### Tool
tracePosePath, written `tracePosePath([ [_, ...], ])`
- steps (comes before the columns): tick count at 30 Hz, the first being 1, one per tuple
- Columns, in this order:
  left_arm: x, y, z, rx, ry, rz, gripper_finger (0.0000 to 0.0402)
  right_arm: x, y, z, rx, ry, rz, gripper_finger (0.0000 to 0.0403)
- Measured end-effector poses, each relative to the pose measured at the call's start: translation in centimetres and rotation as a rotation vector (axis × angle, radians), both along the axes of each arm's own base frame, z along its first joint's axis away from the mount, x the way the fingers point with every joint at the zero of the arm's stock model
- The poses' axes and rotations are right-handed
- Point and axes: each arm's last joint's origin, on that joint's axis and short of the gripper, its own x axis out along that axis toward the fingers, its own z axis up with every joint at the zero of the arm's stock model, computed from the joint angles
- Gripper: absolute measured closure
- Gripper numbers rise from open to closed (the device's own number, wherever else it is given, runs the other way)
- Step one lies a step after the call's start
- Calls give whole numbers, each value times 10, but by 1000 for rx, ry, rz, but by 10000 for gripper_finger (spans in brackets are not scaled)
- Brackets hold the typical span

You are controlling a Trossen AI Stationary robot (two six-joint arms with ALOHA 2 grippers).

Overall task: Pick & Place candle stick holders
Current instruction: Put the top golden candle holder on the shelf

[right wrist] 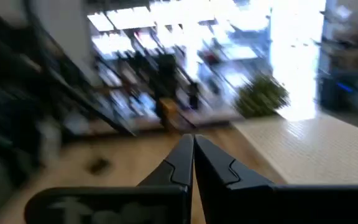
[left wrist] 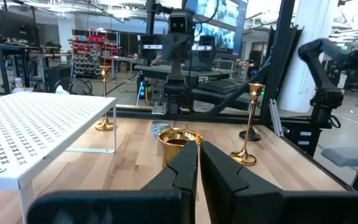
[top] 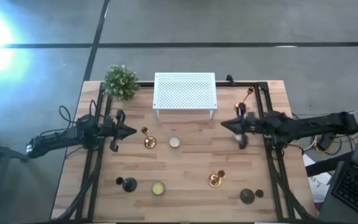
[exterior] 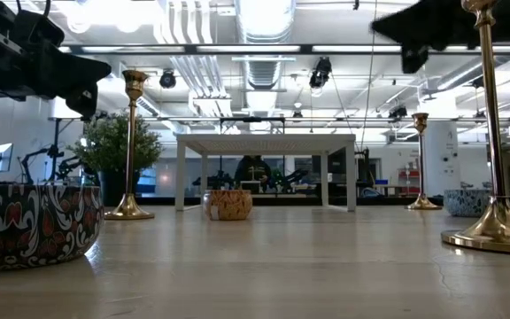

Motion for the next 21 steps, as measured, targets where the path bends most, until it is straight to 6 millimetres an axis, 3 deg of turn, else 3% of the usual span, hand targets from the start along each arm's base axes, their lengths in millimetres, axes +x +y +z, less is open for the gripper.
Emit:
tracePosePath([
  [3, 0, 0, 0, 0, 0, 0, 378, 13, -7, -12, -17, 291, -255, 394],
  [6, 0, 0, 0, 0, 0, 0, 378, 15, -9, -27, 9, 371, -456, 394],
  [14, 0, 0, 0, 0, 0, 0, 378, -23, -14, -77, 63, 266, -885, 394],
  [21, 0, 0, 0, 0, 0, 0, 378, -46, -17, -94, 124, 115, -967, 394],
])
